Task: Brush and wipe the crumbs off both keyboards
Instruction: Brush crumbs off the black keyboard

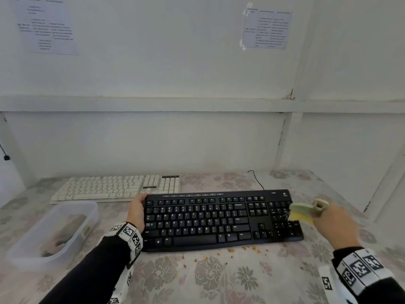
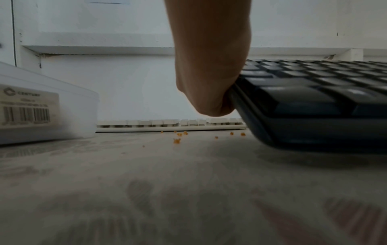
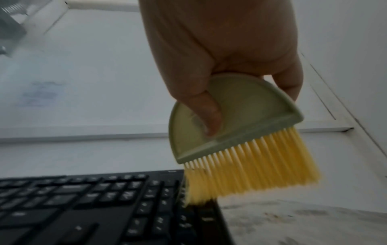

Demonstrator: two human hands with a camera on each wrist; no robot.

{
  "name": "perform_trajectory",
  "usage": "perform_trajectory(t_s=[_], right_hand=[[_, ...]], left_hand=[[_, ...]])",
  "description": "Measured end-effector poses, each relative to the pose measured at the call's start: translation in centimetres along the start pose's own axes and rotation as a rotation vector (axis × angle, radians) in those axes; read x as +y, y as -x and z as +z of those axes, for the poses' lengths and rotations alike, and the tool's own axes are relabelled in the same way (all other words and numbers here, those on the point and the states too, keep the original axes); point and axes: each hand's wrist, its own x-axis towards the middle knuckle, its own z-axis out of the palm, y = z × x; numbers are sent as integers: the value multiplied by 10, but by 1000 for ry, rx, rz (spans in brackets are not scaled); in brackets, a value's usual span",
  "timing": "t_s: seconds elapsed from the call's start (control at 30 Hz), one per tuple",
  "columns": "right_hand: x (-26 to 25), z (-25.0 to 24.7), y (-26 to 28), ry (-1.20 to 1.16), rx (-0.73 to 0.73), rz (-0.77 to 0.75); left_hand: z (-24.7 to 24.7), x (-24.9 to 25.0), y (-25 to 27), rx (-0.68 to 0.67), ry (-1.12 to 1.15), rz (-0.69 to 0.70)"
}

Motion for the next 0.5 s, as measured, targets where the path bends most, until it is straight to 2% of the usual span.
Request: perform_trajectory(t_s=[0.07,0.1,0.27,0.4,0.5], right_hand=[[-16,-6,8,-92,50,-123],[-28,-9,14,-167,31,-194],[-105,1,53,-522,-279,-553],[-161,29,94,-392,-540,-917],[-194,51,117,-385,-586,-1028]], left_hand=[[1,0,2,-6,-2,-1],[1,0,2,-8,0,-1],[1,0,1,16,12,-1],[1,0,1,23,6,-6],[1,0,2,20,-5,-10]])
